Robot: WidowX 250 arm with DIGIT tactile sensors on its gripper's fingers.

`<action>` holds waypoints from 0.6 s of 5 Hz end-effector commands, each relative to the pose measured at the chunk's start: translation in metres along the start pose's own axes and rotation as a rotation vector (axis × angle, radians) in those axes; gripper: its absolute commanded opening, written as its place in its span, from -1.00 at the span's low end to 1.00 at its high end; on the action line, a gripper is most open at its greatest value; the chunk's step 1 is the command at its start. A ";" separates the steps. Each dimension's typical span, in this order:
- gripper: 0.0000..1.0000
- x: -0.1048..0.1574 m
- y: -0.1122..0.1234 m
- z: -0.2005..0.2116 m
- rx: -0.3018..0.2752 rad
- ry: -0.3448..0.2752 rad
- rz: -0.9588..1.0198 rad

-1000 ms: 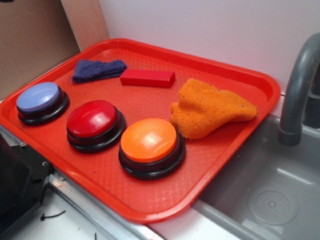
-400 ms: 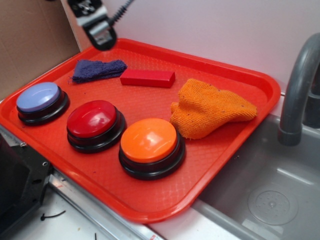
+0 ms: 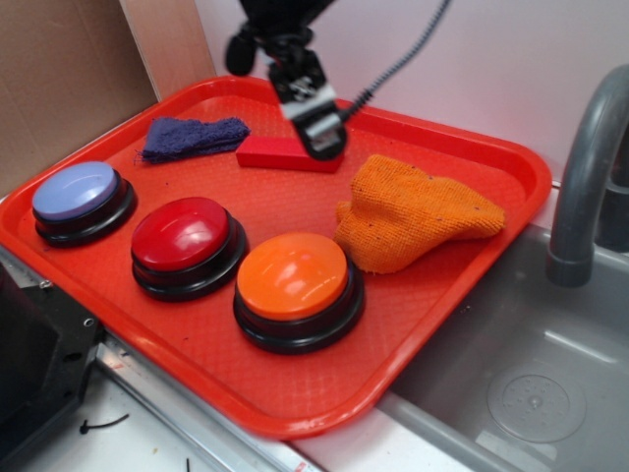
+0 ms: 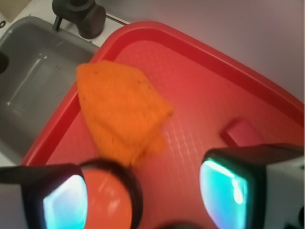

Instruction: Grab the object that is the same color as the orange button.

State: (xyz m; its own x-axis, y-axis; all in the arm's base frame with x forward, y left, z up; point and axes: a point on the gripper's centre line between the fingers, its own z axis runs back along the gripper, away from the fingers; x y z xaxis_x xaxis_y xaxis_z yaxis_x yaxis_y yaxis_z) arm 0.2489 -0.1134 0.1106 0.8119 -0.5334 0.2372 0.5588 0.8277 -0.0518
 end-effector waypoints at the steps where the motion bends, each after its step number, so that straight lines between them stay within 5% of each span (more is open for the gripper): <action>1: 1.00 0.028 -0.006 -0.048 -0.105 0.063 -0.130; 3: 1.00 0.023 -0.009 -0.070 -0.173 0.210 -0.238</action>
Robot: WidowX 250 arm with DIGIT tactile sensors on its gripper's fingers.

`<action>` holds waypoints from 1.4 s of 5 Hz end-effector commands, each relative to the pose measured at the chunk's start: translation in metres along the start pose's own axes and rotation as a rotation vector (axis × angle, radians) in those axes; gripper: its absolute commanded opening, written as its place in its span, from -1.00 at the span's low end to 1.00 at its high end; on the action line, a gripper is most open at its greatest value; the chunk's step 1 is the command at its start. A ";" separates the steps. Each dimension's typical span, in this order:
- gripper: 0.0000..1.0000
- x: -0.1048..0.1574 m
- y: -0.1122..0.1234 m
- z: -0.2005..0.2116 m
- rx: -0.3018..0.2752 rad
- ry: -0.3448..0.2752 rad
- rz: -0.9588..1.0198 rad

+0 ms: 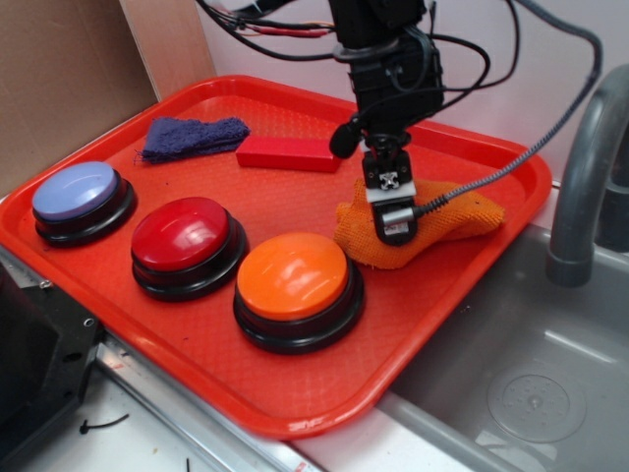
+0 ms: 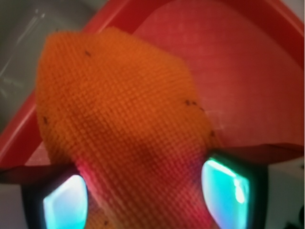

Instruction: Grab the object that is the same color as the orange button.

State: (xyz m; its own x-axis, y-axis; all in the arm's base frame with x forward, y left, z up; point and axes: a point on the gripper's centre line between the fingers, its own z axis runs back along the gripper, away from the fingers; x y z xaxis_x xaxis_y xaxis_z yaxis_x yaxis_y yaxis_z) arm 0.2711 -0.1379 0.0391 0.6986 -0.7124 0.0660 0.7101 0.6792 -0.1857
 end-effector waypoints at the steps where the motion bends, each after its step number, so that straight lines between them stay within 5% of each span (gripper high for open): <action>1: 0.87 0.016 -0.007 -0.005 0.017 0.093 -0.064; 2: -1.00 0.022 -0.013 -0.017 0.034 0.141 -0.099; 5: -1.00 -0.003 0.004 0.055 0.090 0.067 0.169; 6: -1.00 -0.025 0.019 0.106 0.069 0.066 0.422; 7: -1.00 -0.056 0.028 0.153 0.073 0.003 0.644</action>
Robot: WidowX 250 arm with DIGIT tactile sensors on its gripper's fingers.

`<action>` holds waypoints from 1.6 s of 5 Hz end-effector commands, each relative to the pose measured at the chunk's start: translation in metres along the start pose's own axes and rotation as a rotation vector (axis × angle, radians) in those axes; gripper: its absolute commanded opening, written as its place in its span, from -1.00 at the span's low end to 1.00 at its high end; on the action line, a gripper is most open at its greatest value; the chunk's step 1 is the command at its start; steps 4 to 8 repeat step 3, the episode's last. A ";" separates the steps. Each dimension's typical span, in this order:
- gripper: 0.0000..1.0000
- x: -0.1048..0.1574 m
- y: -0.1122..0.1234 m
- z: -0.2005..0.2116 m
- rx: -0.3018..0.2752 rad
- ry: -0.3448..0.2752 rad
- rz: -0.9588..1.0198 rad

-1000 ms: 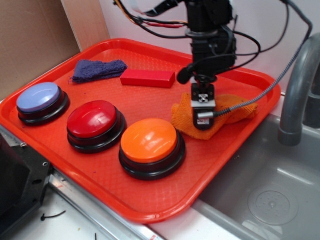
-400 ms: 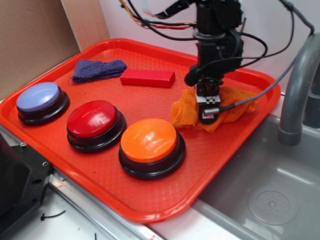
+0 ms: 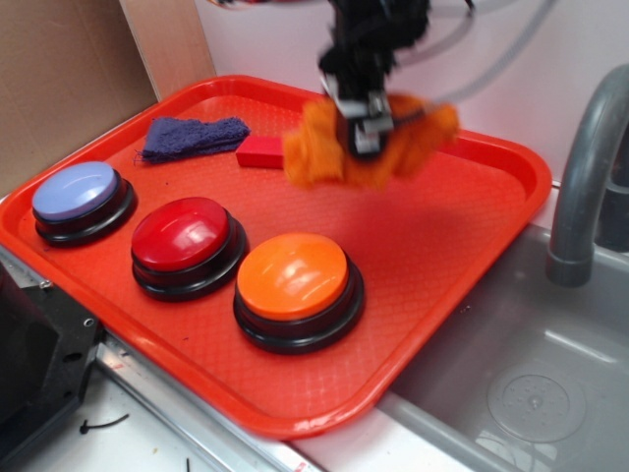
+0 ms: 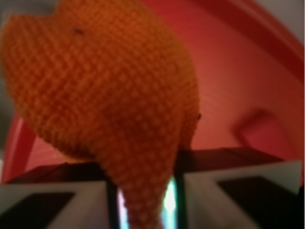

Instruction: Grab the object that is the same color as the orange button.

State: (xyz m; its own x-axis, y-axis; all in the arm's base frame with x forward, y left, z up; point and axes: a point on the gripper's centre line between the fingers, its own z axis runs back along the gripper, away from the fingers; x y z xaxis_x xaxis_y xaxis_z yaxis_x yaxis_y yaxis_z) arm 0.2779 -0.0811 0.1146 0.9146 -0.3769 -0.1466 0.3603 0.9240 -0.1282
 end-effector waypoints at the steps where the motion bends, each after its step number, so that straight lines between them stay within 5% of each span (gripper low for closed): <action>1: -1.00 -0.056 0.024 0.089 -0.017 -0.195 0.334; 2: -1.00 -0.072 0.026 0.101 0.035 -0.263 0.426; 3: -1.00 -0.067 0.026 0.097 0.058 -0.224 0.374; 8: -1.00 -0.067 0.026 0.097 0.058 -0.224 0.374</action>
